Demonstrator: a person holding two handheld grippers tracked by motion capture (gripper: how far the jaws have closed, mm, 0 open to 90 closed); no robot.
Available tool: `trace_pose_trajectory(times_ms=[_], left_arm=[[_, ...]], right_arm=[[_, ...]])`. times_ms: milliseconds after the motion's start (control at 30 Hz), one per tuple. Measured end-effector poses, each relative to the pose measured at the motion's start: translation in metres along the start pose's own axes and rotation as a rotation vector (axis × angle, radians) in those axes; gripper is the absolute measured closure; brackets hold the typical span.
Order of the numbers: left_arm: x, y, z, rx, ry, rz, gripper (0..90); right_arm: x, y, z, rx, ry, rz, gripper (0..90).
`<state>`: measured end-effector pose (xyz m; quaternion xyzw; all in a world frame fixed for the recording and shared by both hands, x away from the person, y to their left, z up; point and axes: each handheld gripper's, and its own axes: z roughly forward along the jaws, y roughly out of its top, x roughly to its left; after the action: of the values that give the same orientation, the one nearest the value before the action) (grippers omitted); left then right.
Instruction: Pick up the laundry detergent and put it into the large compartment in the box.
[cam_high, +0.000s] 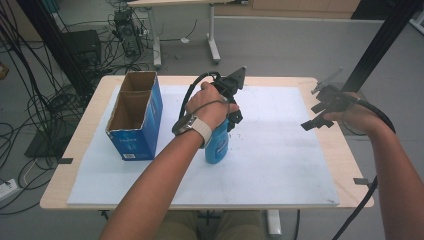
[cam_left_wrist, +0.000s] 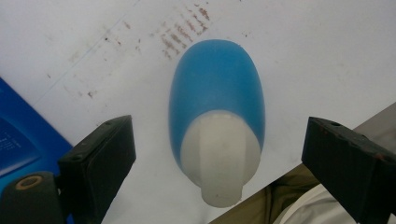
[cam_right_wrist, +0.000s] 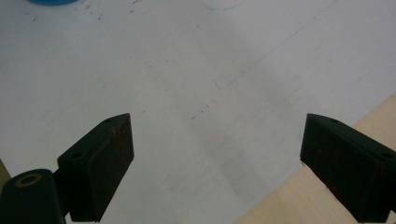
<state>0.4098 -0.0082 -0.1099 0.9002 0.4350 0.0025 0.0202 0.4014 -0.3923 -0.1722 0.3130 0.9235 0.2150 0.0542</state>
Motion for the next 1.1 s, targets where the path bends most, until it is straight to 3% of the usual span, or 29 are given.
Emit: trace_pose_trajectory(times_ms=[1100], left_arm=[[0.0015, -0.0036, -0.0004, -0.014, -0.002, -0.005, 10.3]], right_arm=[[0.0006, -0.0023, -0.0019, -0.006, -0.002, -0.001, 9.6]])
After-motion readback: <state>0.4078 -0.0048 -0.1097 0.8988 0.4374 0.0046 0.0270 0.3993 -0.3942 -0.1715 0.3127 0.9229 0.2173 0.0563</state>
